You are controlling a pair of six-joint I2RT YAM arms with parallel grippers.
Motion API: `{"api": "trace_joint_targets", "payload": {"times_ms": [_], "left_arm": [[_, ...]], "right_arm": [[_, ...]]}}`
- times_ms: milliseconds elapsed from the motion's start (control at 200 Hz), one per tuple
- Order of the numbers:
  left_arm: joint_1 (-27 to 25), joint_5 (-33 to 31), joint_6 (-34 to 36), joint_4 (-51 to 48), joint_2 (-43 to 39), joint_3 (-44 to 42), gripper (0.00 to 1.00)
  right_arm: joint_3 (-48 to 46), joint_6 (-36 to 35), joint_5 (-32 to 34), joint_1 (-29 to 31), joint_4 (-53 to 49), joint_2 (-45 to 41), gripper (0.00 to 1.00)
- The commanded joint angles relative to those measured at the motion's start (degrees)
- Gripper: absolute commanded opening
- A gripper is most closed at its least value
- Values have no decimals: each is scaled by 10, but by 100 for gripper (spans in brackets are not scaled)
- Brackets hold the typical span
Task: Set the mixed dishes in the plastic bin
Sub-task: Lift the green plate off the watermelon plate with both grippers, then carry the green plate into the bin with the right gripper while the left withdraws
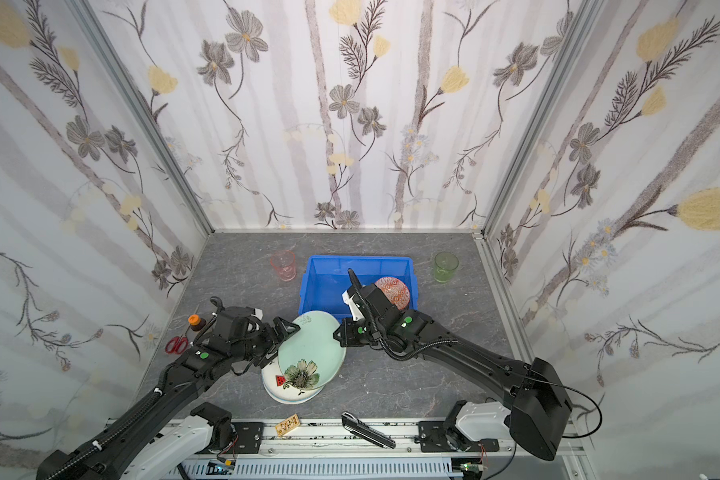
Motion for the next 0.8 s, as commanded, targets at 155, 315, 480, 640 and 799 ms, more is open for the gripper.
{"api": "trace_joint_targets", "payload": {"times_ms": [155,315,480,640,799], "left_arm": [[2,-84,55,-76,2,73,100],[4,-104,83,-104,22,124,100],[10,-108,109,-120,47,175,100],[20,-109,129,-135,66,218,100],[45,-98,144,-143,70,238,100]], "right_arm": [[91,-66,-75,-27,-33,-1,0],[131,-89,-92,-64,-64,1,0],[181,-127,-97,-93,-104,30,0],[227,-172,-126,-121,-125,74,0],[282,-223,-147,-151,-153,144,0]]}}
